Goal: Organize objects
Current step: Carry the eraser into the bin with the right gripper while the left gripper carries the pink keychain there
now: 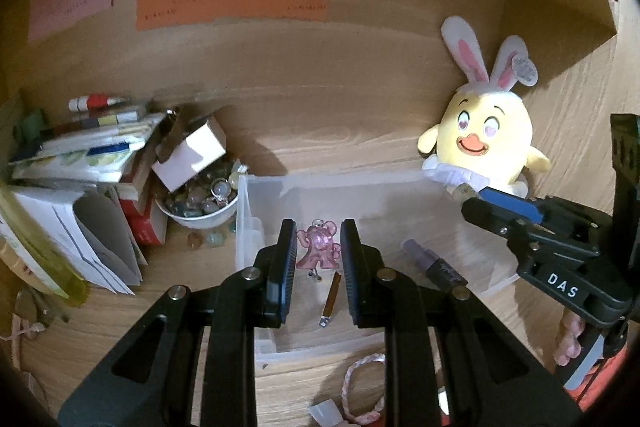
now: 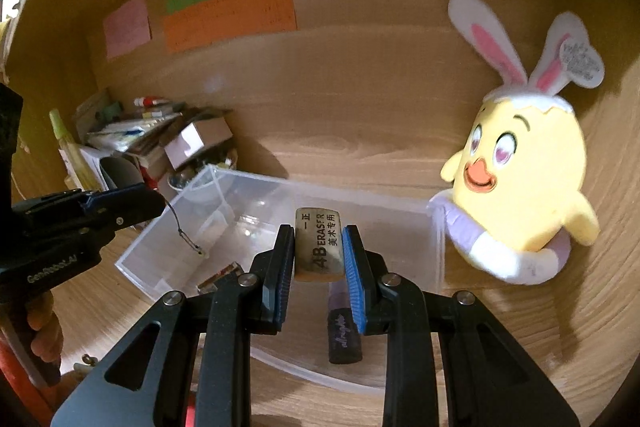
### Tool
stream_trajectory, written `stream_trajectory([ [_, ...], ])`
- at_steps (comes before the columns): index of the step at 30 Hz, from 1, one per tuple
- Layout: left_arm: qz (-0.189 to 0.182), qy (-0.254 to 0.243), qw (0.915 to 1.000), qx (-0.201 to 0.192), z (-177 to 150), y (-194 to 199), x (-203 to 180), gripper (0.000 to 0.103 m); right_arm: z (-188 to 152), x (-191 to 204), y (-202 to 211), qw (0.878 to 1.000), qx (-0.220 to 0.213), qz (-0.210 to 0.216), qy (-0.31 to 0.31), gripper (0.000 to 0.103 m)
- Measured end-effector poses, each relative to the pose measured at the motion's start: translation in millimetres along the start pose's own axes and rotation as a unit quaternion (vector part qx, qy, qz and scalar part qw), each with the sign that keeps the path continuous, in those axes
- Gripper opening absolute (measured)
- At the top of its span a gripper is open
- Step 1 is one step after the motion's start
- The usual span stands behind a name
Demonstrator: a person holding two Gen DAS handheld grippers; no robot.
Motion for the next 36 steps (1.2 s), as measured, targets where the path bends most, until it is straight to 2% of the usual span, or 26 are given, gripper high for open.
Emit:
stream_trajectory([
  [11, 0.001, 0.013, 0.9993, 0.035, -11, -28, 11, 0.021, -18, 1, -35, 0.999, 0.05, 0.002, 0.003, 0.022],
  [26, 0.001, 0.006, 0.9967, 0.08, -25, -51, 8, 0.021, -27, 11, -51, 0.996, 0.08, -0.002, 0.028, 0.023],
  [36, 0.002, -0.002, 0.9972, 0.075, -25, -48, 6, 0.021, -30, 14, -57, 0.995, 0.089, -0.007, 0.034, 0.023],
])
Point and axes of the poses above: each gripper's, at about its wrist camera, not at the fingertips, and y roughly against the way its jaws point, x to its left, z to its top, the point moved 3 cm from there along -y, roughly the way its jaws point
